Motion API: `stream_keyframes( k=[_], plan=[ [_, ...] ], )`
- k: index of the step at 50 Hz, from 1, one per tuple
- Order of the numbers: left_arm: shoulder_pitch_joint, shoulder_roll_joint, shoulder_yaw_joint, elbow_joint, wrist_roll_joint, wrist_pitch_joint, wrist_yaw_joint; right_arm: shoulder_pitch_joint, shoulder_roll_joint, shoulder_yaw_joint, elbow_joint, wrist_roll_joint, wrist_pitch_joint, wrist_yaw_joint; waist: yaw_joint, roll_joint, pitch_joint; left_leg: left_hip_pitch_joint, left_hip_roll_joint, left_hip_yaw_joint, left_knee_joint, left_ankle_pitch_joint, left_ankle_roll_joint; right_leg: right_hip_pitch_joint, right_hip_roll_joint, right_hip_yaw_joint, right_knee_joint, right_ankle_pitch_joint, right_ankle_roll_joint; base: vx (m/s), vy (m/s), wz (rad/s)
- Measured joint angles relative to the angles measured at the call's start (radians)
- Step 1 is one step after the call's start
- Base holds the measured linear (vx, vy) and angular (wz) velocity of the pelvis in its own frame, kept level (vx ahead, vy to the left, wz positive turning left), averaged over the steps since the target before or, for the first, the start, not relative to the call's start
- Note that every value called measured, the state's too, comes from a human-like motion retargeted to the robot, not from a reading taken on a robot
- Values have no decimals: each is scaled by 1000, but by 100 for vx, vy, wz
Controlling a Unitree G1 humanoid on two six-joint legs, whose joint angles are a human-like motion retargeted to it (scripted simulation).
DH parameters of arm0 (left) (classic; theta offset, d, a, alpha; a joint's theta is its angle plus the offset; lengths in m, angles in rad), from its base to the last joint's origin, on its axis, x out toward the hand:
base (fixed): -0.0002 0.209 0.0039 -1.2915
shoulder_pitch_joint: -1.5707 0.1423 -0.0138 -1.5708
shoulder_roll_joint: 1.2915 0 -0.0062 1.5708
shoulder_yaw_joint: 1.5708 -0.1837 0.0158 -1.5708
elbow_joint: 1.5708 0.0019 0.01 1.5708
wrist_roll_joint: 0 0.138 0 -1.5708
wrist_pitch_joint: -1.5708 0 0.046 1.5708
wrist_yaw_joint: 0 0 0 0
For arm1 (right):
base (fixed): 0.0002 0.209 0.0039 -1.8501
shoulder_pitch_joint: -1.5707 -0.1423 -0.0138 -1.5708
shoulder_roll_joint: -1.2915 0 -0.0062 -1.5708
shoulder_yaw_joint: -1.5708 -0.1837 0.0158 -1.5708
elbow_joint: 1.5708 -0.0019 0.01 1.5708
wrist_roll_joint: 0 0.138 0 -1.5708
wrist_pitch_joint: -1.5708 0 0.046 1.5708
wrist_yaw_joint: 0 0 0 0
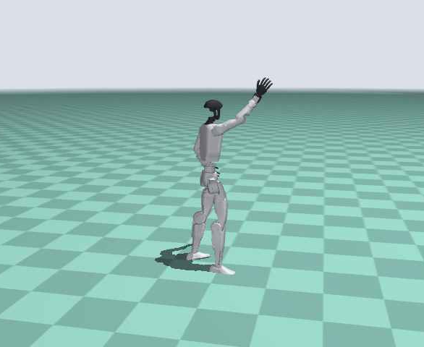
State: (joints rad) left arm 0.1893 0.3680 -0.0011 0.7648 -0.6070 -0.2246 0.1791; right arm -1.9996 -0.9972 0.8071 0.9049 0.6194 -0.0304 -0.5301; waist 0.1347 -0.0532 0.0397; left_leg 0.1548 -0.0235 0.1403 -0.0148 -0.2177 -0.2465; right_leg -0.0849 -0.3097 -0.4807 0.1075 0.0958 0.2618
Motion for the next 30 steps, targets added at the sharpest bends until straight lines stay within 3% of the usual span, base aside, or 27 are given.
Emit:
stream_keyframes(
  k=[18,30],
  plan=[
    [40,18,-20,204,52,8,60,-271,62,189,82,66,-16,15,-24,-51,-18,-24,36,87,-16,6,-15,-68,71,66,-34,22,0,1,-4,-24],
    [0,-1,-42,180,57,-15,32,-242,79,151,156,95,-20,10,22,-65,22,-215,32,153,-60,80,-15,-269,126,99,-137,121,0,-11,-11,-24]
  ],
)
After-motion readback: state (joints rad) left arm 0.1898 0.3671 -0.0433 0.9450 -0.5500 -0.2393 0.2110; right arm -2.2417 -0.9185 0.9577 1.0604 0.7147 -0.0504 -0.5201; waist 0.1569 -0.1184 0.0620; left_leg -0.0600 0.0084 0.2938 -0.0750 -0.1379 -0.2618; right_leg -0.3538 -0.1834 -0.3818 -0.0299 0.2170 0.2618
